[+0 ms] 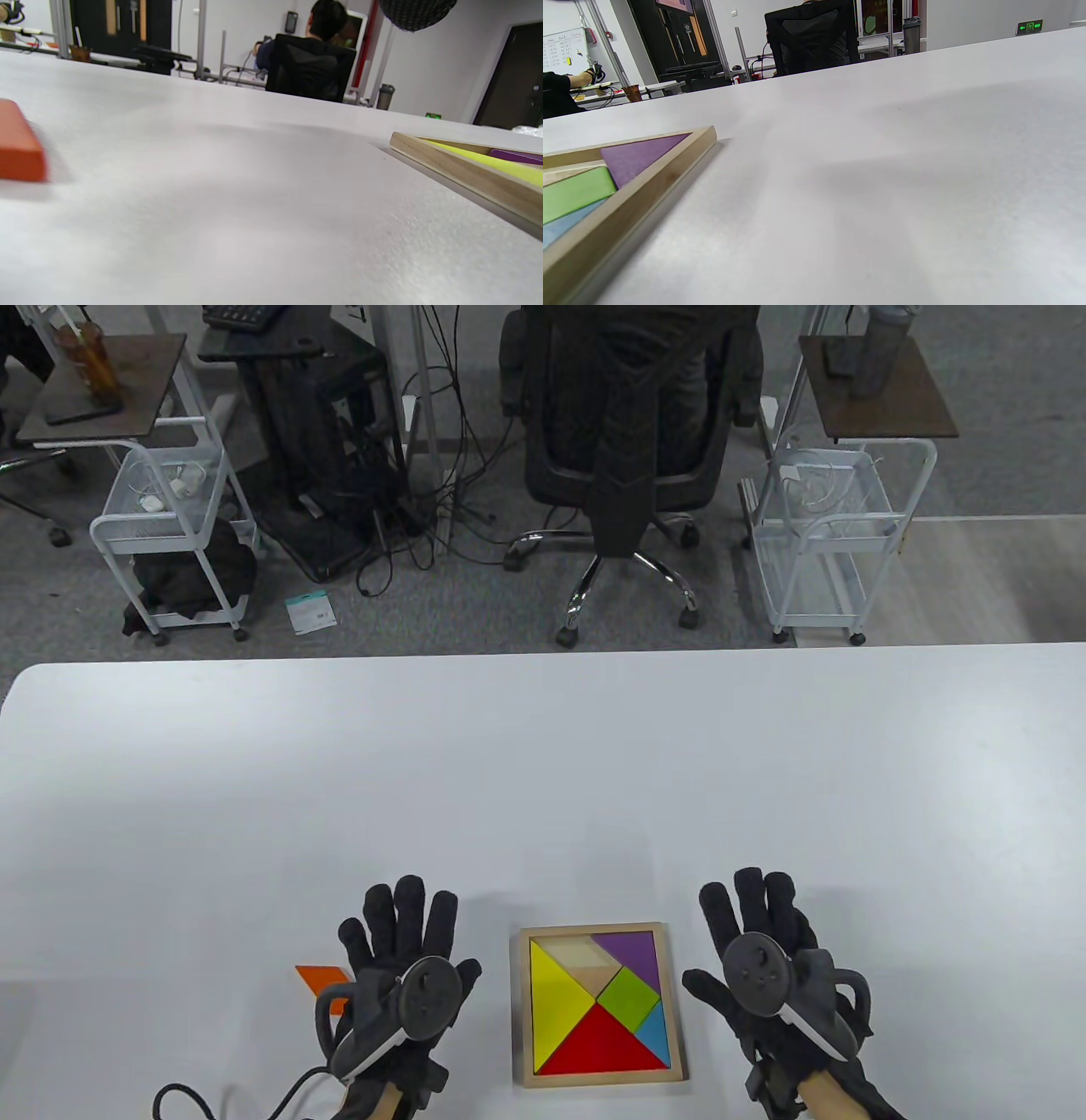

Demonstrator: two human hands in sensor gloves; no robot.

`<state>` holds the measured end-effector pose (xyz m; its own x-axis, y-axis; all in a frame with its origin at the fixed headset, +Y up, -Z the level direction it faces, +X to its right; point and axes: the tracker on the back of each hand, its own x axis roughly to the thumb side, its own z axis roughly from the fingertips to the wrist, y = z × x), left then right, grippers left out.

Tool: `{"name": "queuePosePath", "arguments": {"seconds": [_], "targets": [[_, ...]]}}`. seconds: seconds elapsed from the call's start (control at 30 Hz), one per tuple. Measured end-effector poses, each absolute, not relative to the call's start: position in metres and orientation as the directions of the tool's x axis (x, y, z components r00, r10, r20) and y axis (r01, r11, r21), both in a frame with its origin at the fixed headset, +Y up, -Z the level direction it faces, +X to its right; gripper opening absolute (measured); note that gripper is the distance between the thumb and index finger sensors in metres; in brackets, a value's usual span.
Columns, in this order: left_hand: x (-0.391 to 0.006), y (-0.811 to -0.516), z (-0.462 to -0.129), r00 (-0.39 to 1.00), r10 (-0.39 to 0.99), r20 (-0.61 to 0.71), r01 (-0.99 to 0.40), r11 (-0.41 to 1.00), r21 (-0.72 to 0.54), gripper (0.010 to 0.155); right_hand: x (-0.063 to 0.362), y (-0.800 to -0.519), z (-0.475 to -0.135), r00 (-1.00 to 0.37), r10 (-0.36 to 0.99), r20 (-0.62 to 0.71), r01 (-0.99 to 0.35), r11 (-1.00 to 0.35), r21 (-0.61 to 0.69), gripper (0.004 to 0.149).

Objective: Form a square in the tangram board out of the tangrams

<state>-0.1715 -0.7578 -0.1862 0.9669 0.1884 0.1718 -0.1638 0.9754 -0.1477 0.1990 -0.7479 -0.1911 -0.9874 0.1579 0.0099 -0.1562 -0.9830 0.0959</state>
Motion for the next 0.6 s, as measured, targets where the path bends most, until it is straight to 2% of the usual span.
{"name": "queuePosePath", "arguments": {"seconds": [0.07,0.13,0.23,0.37,0.43,0.47,0.5,0.6], "targets": [[-0.184,-0.748,-0.187,0.966,0.184,0.183,-0.148,0.969,-0.196,0.082,0.199,-0.748,-0.191,-0.988,0.154,0.011,-0.153,-0.983,0.101,0.086],[-0.199,-0.74,-0.187,0.969,0.179,0.173,-0.144,0.971,-0.193,0.084,0.199,-0.748,-0.191,-0.988,0.155,0.008,-0.154,-0.983,0.101,0.085],[-0.226,-0.736,-0.187,0.979,0.192,0.072,-0.17,0.956,-0.239,0.089,0.199,-0.748,-0.191,-0.988,0.156,0.011,-0.154,-0.981,0.121,0.086],[-0.252,-0.749,-0.19,0.969,0.145,-0.198,-0.209,0.912,-0.353,0.096,0.2,-0.751,-0.192,-0.989,0.145,0.0,-0.144,-0.98,0.139,0.086],[-0.258,-0.756,-0.193,0.96,0.111,-0.256,-0.215,0.88,-0.424,0.096,0.2,-0.752,-0.192,-0.99,0.141,-0.005,-0.14,-0.979,0.149,0.086],[-0.261,-0.76,-0.193,0.942,0.083,-0.327,-0.231,0.864,-0.448,0.094,0.201,-0.752,-0.193,-0.99,0.138,-0.009,-0.138,-0.979,0.152,0.086],[-0.262,-0.763,-0.193,0.92,0.066,-0.385,-0.249,0.859,-0.447,0.093,0.201,-0.752,-0.193,-0.991,0.137,-0.015,-0.137,-0.978,0.155,0.086],[-0.263,-0.768,-0.196,0.888,0.071,-0.454,-0.286,0.859,-0.424,0.09,0.202,-0.752,-0.193,-0.991,0.135,-0.022,-0.137,-0.977,0.161,0.086]]}}
